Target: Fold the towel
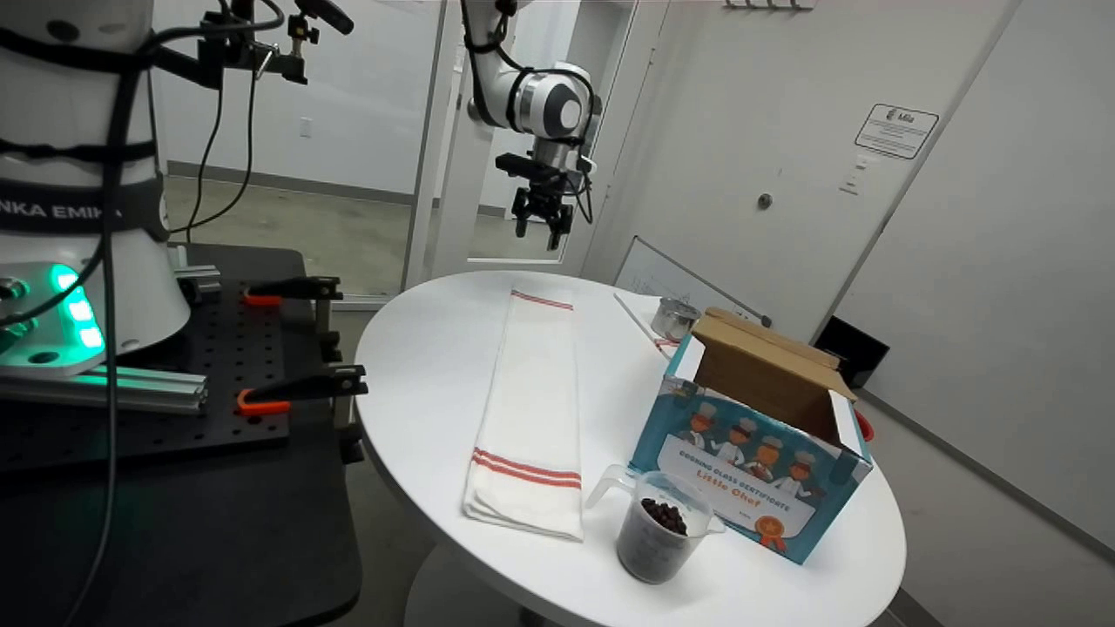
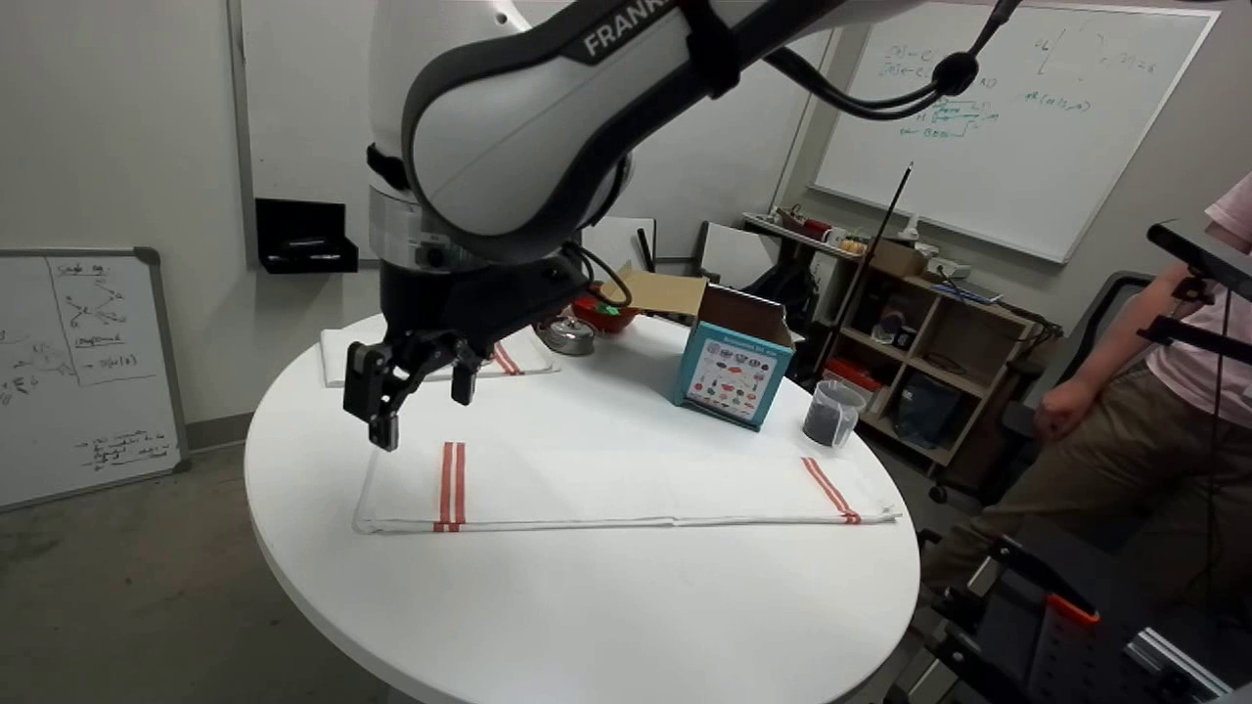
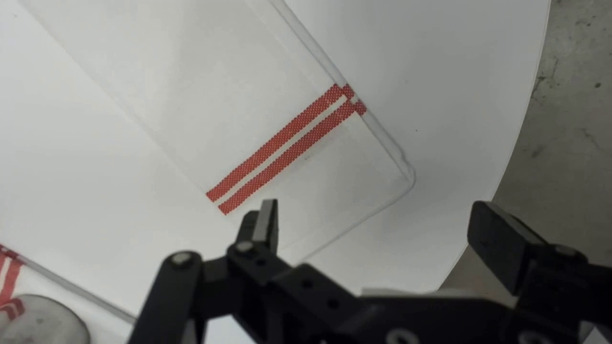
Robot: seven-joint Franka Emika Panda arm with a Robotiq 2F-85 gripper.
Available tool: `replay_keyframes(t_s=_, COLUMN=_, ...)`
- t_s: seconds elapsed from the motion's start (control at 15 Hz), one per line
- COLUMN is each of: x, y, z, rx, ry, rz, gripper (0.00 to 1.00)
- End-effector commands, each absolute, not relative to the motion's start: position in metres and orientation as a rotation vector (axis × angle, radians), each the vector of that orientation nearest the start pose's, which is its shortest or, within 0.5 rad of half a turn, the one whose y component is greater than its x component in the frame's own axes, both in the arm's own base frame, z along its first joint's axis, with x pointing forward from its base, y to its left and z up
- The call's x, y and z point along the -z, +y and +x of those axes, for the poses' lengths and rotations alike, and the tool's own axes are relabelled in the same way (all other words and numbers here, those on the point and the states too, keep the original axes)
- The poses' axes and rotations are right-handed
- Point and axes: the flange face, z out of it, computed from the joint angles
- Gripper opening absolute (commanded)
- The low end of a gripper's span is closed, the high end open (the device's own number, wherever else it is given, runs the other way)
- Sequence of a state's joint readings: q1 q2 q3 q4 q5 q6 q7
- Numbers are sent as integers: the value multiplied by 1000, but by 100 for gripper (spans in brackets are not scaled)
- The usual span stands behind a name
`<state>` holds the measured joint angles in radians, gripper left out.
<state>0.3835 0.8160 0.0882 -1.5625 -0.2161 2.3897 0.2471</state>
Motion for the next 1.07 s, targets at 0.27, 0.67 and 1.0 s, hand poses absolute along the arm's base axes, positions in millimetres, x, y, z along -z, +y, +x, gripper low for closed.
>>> replay_keyframes(t_s=0.27, x=-119, y=328, z=639, rx=5, ry=-484, rz=-3143, gripper=100)
replay_keyframes(t_s=0.67, x=-92, y=336, z=642, rx=-10, ry=-511, rz=-3167, gripper=100)
replay_keyframes(t_s=1.0, x=-76, y=346, z=645, rx=-4, ry=-561, rz=-3185, gripper=100)
